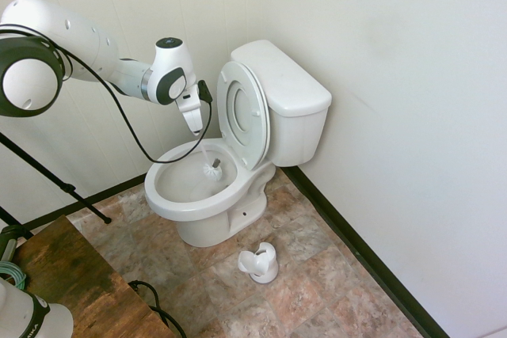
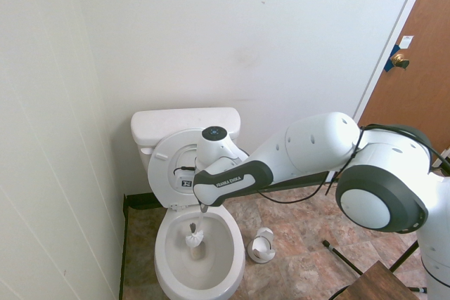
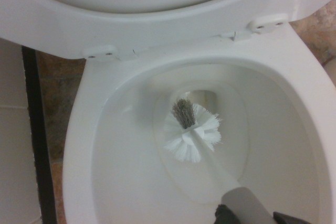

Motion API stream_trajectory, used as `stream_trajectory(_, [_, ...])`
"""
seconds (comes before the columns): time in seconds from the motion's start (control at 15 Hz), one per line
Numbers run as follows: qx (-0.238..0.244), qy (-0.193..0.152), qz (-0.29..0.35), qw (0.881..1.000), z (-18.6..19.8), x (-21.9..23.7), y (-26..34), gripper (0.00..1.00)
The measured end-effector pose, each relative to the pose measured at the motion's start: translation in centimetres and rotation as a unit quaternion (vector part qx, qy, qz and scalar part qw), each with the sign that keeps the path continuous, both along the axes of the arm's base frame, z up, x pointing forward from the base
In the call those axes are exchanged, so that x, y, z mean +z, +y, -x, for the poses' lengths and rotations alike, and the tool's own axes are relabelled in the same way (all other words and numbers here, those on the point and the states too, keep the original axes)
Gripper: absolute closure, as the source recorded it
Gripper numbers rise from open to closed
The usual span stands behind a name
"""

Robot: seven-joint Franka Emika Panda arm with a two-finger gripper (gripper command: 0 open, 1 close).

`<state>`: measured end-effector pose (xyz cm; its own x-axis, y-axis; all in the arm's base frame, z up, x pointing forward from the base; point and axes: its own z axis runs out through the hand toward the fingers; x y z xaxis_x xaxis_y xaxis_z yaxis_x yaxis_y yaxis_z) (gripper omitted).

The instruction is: Clean the toilet

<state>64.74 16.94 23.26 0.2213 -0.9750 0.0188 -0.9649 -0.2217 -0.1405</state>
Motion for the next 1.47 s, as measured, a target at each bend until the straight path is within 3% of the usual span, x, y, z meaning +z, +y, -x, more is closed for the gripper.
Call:
stream_trajectory(0.47, [-0.008,0.003,0.012,1.000,-2.6,-2.2,3.2,1.00])
stream_trajectory(0.87, [-0.009,0.019,0.032,0.999,-4.1,-6.8,4.6,1.00])
stream_trajectory(1.2, [0.002,0.023,0.034,0.999,-3.6,-6.8,6.1,1.00])
stream_trajectory(1.47, [0.018,0.035,0.032,0.999,-0.8,-6.7,7.2,1.00])
